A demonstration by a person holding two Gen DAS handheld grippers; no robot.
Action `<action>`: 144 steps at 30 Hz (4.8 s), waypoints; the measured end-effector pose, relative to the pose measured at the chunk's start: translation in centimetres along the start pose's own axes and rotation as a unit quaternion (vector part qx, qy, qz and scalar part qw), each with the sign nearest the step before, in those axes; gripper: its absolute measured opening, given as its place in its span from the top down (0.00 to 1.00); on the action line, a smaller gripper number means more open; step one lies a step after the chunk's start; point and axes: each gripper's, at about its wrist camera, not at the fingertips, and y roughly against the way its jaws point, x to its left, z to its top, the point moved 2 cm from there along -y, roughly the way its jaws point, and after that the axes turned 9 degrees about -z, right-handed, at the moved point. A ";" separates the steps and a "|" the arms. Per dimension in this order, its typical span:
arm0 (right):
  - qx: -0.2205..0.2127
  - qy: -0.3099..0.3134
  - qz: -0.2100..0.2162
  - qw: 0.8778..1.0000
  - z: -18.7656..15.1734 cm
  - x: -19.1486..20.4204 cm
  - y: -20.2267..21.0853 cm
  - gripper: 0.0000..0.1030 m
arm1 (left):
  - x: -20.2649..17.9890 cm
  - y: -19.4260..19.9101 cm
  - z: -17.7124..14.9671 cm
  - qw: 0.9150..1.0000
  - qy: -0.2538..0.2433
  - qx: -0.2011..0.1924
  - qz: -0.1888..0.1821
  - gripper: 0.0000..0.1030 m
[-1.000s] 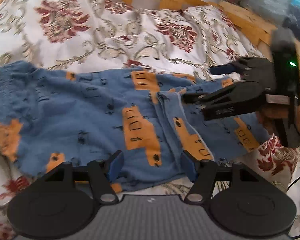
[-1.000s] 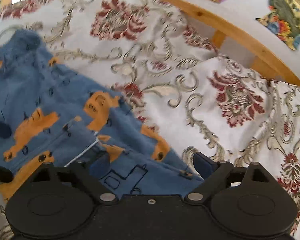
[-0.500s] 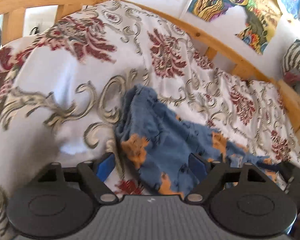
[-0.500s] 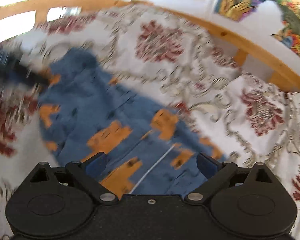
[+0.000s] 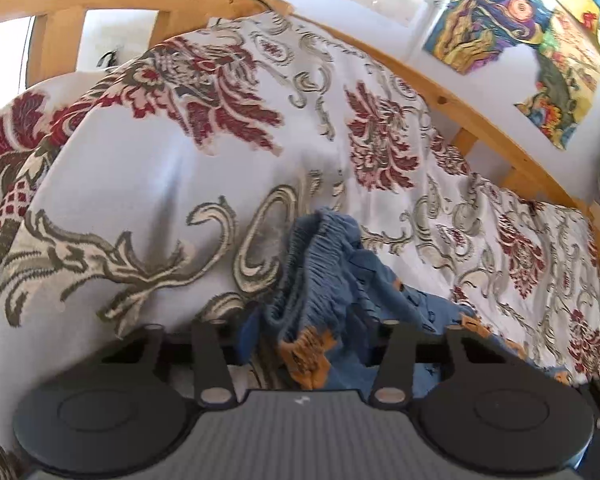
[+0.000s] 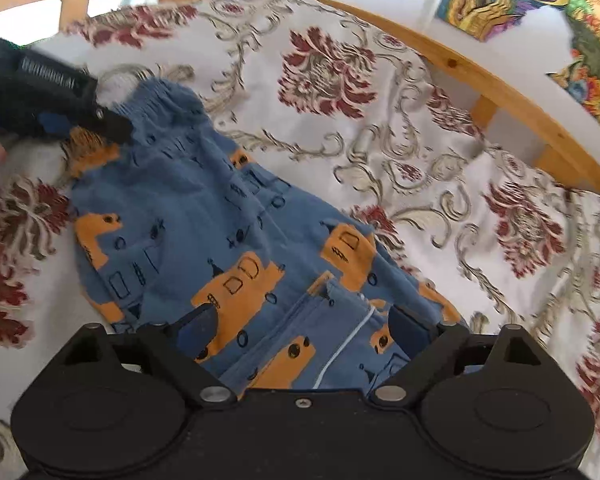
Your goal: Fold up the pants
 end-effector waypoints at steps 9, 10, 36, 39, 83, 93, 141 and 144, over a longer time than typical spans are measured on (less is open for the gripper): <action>-0.019 0.068 -0.064 0.995 -1.3 3.4 -0.4 0.09 | -0.3 0.0 0.3 1.000 -0.002 0.011 0.007 0.82; -0.031 0.074 -0.072 0.994 -1.4 3.6 0.0 0.09 | -0.6 0.2 0.4 1.000 -0.009 0.010 0.007 0.82; 0.053 -0.339 0.305 0.888 4.7 -12.7 -0.5 0.33 | -18.6 2.0 -6.9 0.920 -0.390 0.014 -0.018 0.82; 0.069 -0.344 0.294 0.889 4.7 -11.8 -1.3 0.49 | -18.6 1.8 -7.1 0.920 -0.391 0.018 -0.015 0.82; 0.055 -0.393 0.209 0.894 -6.0 -25.2 1.1 0.90 | -33.0 -3.4 -13.2 0.880 -0.442 0.097 -0.145 0.81; 0.082 -0.400 0.180 0.895 -9.1 -26.2 -0.4 0.90 | -33.1 -6.7 -14.5 0.883 -0.413 0.137 -0.174 0.81; 0.072 -0.426 0.007 0.902 -11.7 -18.6 5.3 0.26 | -17.7 -6.0 -8.3 0.957 -0.219 0.165 -0.094 0.55; 0.090 -0.429 -0.006 0.899 -11.4 -17.8 4.3 0.51 | -16.8 -6.4 -8.5 0.960 -0.192 0.182 -0.095 0.78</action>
